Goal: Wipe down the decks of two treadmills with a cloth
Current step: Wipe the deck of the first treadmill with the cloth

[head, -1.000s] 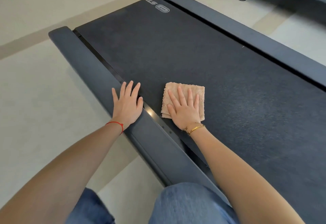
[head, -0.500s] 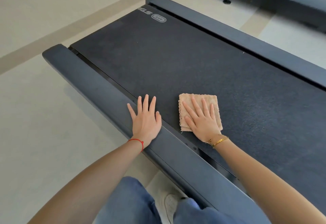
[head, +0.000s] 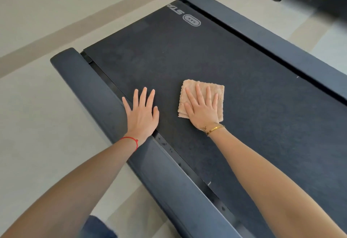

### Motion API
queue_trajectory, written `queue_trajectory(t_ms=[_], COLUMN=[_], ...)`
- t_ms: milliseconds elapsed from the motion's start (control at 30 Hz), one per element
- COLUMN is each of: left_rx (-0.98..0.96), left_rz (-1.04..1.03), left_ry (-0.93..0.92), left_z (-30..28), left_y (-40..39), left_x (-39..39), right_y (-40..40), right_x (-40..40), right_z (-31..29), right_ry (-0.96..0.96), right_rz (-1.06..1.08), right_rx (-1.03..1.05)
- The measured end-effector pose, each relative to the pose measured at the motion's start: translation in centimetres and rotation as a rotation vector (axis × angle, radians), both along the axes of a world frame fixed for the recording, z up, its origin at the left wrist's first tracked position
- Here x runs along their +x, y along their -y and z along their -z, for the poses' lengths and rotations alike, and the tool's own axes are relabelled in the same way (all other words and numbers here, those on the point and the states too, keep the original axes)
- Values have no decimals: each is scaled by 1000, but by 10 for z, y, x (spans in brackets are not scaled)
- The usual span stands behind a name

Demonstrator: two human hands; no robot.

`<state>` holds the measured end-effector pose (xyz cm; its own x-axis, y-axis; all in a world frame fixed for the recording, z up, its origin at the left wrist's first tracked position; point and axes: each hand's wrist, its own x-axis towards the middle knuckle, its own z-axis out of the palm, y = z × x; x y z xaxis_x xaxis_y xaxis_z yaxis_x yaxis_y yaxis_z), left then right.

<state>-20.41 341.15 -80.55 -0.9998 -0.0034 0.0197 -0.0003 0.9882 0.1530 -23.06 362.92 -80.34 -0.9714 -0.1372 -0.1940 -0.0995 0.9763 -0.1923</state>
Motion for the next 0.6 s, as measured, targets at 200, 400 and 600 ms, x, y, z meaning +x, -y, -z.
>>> queue_trajectory(t_ms=[200, 400, 600], left_rx=[32, 78, 85], left_rz=[-54, -84, -102], left_ry=[29, 24, 23], left_z=[-8, 1, 10], left_y=[10, 16, 21], left_x=[-36, -65, -73], right_y=[16, 46, 34], right_x=[-33, -71, -68], right_z=[-2, 2, 3], right_ry=[27, -16, -41], right_rz=[-60, -64, -117], right_rx=[18, 38, 4])
